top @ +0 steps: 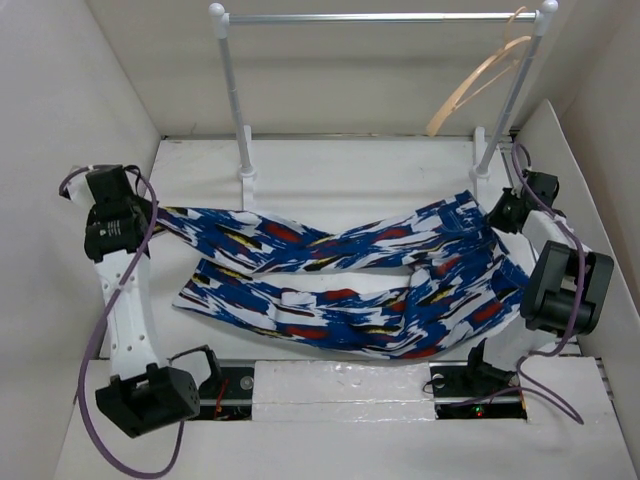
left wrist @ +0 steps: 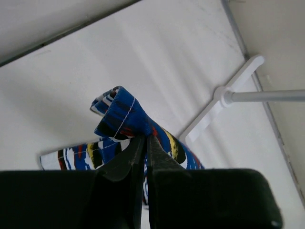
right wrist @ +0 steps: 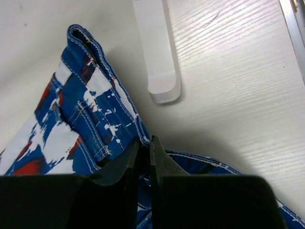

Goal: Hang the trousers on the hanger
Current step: Flatten out the trousers at the center of the board.

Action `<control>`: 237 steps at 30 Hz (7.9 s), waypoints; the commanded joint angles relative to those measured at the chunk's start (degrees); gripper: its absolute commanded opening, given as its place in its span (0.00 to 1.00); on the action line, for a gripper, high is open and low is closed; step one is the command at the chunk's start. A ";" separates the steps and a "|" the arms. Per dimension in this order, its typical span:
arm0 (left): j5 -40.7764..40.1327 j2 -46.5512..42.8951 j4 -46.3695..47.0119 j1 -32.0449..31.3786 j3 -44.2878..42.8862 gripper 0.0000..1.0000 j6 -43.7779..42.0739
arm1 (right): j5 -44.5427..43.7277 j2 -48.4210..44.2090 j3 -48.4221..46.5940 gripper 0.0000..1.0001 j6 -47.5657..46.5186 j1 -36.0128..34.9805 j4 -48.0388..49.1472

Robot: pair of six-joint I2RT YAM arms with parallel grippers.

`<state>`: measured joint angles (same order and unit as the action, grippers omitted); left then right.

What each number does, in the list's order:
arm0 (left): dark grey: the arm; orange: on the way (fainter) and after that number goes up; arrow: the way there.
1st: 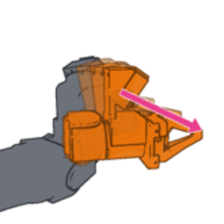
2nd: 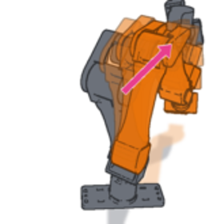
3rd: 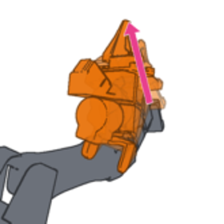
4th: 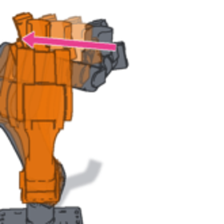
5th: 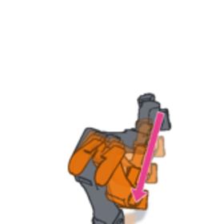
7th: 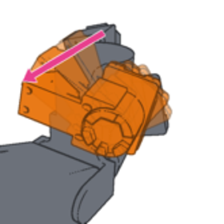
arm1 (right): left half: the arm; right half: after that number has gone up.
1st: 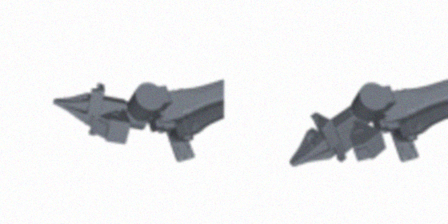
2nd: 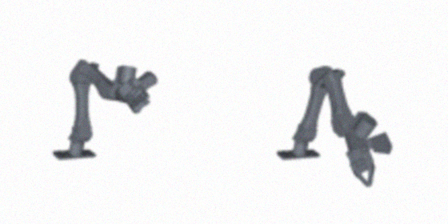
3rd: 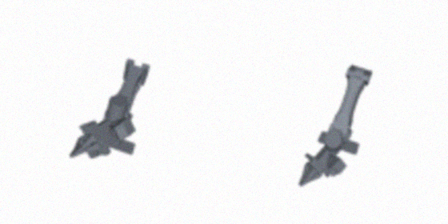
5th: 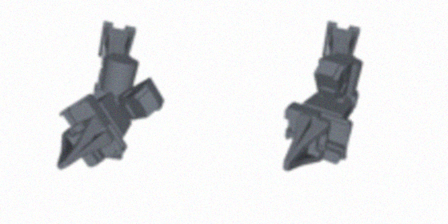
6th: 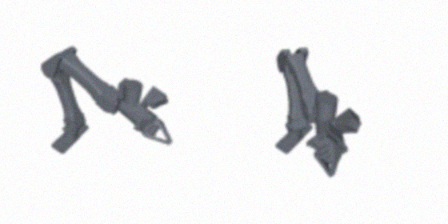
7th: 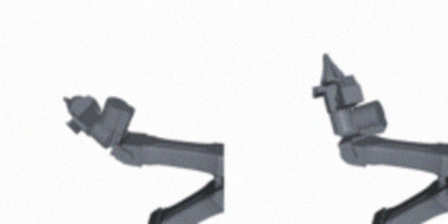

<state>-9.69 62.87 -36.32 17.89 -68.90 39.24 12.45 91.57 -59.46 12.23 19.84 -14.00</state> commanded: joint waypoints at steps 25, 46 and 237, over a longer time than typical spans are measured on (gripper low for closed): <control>4.60 -8.80 -7.17 -2.95 -27.20 0.00 7.17 | -8.84 -4.62 -3.83 0.00 8.51 -7.44 4.15; 6.02 38.28 -7.08 -3.73 -38.49 0.00 -7.68 | -14.82 6.07 -19.81 0.00 -2.29 -2.78 -6.92; -2.50 11.51 16.11 8.39 12.71 0.00 -3.03 | 2.14 -37.26 10.06 0.78 -3.79 -35.39 -7.09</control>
<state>-3.20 85.14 -16.84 26.04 -61.04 38.37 13.80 54.87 -47.44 9.74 -14.74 -22.31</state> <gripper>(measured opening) 0.007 0.775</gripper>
